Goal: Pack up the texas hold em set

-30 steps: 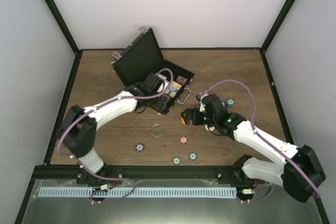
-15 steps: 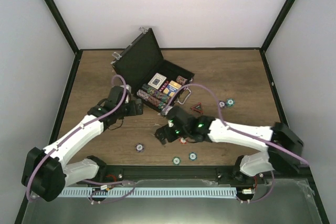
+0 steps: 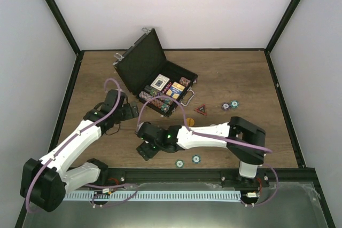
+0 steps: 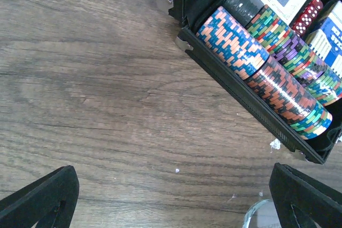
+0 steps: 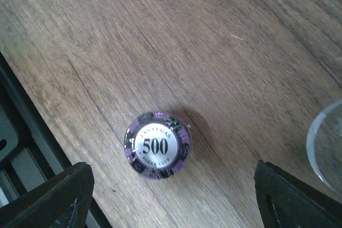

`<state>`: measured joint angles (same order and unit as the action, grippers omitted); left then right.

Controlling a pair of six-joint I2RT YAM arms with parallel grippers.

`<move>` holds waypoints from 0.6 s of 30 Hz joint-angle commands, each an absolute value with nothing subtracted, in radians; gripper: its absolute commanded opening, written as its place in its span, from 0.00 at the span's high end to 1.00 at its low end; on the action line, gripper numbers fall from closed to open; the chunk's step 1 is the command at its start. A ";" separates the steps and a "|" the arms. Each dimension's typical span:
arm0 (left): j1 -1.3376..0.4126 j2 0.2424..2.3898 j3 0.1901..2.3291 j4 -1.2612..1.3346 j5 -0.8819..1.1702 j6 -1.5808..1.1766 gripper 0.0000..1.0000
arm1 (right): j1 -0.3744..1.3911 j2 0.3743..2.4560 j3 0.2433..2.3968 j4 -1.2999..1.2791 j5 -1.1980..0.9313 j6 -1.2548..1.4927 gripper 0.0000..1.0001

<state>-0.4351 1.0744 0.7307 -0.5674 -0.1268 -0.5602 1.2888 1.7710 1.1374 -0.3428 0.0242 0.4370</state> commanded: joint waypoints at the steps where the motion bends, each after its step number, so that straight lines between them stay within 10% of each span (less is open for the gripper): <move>1: -0.427 1.040 0.719 -0.600 -0.164 -0.591 0.00 | 1.306 1.825 1.205 -0.335 0.048 0.381 0.18; 18: -0.422 1.035 0.718 -0.633 -0.180 -0.606 0.00 | 1.339 1.972 1.271 -0.342 0.096 0.317 0.38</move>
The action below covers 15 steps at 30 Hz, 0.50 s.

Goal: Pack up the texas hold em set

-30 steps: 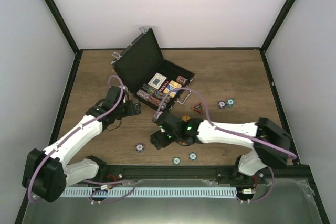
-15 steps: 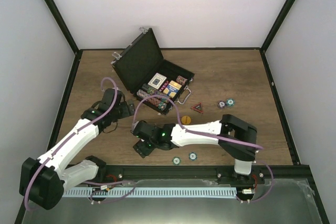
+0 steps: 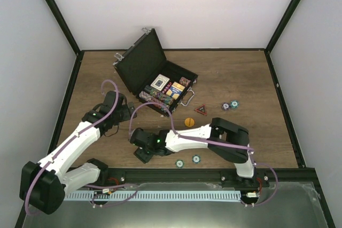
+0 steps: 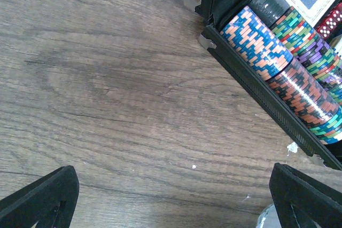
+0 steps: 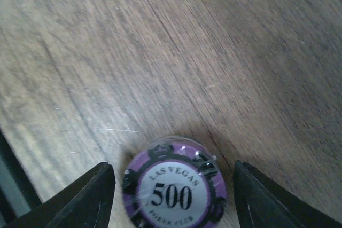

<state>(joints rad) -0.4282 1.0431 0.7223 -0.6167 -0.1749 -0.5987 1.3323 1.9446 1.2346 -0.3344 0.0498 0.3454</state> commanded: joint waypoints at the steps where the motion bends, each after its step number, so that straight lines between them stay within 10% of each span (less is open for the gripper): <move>1: -0.421 1.033 0.717 -0.635 -0.180 -0.606 0.00 | 1.340 1.977 1.270 -0.343 0.100 0.312 0.38; 15: -0.421 1.007 0.759 -0.678 -0.097 -0.607 0.00 | 1.376 1.903 1.201 -0.321 0.157 0.288 0.64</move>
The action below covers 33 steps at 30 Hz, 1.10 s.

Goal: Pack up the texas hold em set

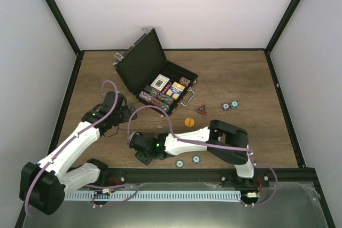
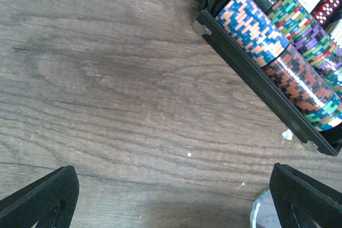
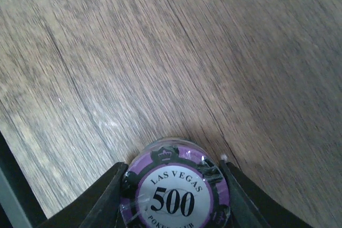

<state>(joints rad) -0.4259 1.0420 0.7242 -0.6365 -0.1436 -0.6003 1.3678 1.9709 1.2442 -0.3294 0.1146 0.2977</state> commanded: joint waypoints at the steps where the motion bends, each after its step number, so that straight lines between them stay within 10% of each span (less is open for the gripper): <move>1: -0.422 0.998 0.766 -0.682 -0.080 -0.605 0.00 | 1.376 1.869 1.180 -0.304 0.162 0.287 0.64; 20: -0.472 0.993 0.679 -0.375 0.707 -0.673 0.23 | 1.207 1.257 0.686 0.123 0.180 0.199 0.68; 33: -0.647 1.074 0.616 -0.084 0.775 -0.838 0.26 | 1.198 1.084 0.590 0.166 0.194 0.142 0.67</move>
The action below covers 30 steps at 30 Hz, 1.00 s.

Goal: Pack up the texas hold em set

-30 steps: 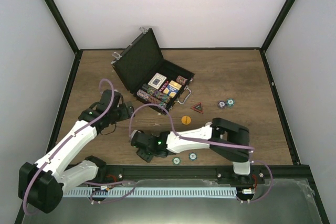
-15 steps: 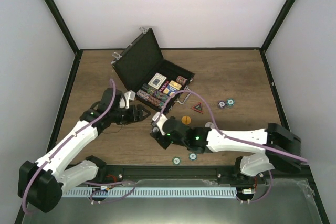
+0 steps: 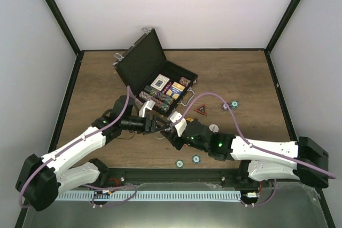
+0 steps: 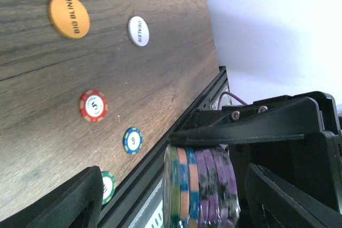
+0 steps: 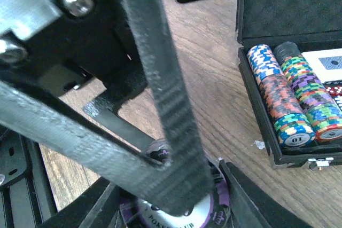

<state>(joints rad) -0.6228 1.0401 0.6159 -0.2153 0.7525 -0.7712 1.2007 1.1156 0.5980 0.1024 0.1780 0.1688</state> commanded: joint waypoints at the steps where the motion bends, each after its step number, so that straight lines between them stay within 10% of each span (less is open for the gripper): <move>1: -0.659 1.086 0.620 -0.081 0.768 -0.839 0.27 | 1.198 1.081 0.590 0.166 0.197 0.142 0.67; 10: -0.719 1.144 0.630 -0.033 0.749 -0.863 0.43 | 1.198 1.077 0.579 0.157 0.218 0.146 0.67; 17: -0.722 1.136 0.639 -0.070 0.729 -0.845 0.28 | 1.198 1.069 0.574 0.146 0.231 0.150 0.67; 30: -0.722 1.114 0.644 -0.097 0.717 -0.831 0.61 | 1.197 1.081 0.578 0.132 0.248 0.153 0.67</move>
